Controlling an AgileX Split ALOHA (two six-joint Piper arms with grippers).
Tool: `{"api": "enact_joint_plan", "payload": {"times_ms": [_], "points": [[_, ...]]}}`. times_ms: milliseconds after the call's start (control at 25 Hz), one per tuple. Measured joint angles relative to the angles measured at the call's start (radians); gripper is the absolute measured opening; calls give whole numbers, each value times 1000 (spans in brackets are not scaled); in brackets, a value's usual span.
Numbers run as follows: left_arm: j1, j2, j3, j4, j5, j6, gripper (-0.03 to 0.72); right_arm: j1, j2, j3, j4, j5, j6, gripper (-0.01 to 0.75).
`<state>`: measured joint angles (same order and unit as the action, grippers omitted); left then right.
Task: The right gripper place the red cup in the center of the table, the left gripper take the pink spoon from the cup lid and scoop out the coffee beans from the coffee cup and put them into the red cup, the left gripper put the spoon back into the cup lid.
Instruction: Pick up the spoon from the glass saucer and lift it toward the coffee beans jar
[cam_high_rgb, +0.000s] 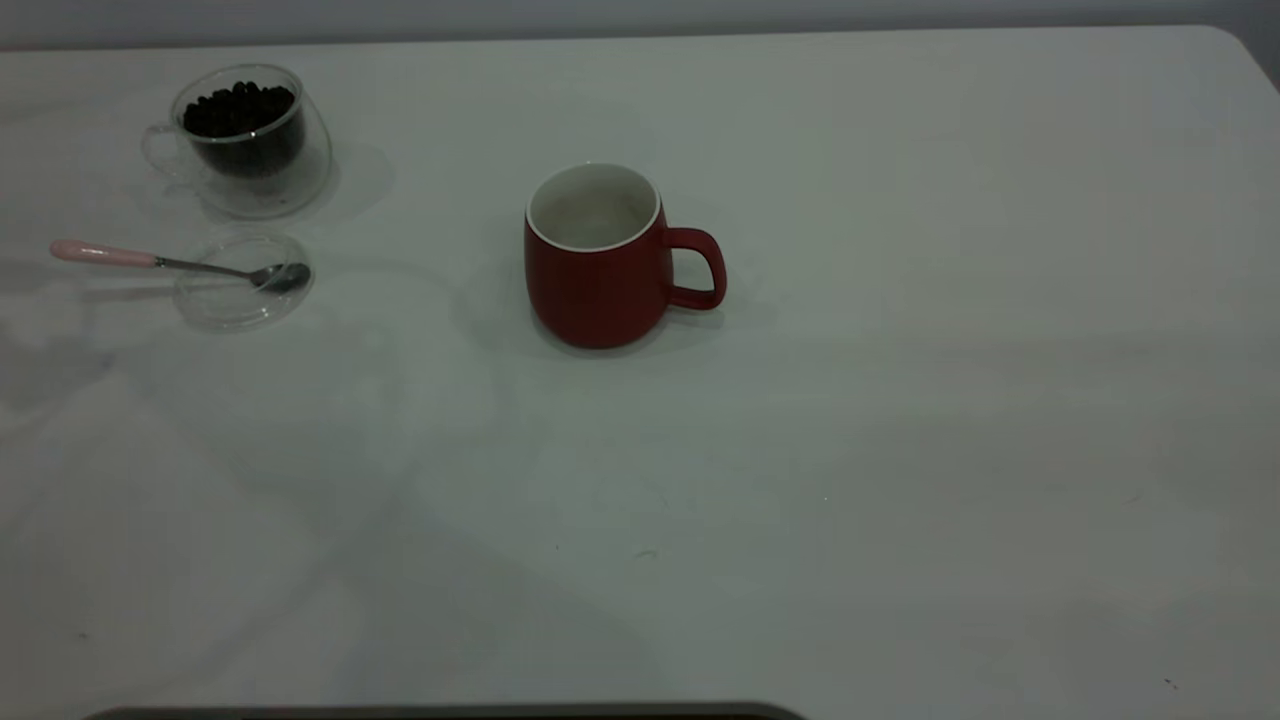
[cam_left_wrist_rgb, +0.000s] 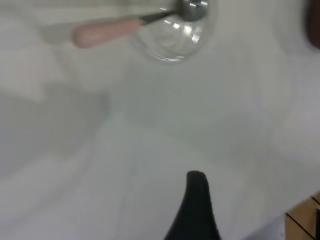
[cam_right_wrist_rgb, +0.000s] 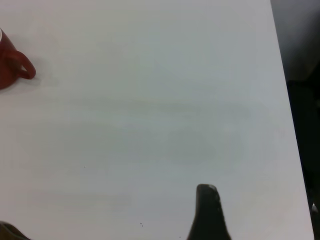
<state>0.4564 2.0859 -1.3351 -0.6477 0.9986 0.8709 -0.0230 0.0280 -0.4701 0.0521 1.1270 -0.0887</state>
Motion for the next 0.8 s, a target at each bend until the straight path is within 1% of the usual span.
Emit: {"api": "enact_joint_plan", "payload": {"times_ms": [160, 400, 800], "points": [[14, 88, -62, -1, -15, 15, 710, 0, 0, 0, 0, 0, 0, 588], [19, 258, -251, 10, 44, 56, 710, 0, 0, 0, 0, 0, 0, 588], [19, 415, -416, 9, 101, 116, 710, 0, 0, 0, 0, 0, 0, 588]]}}
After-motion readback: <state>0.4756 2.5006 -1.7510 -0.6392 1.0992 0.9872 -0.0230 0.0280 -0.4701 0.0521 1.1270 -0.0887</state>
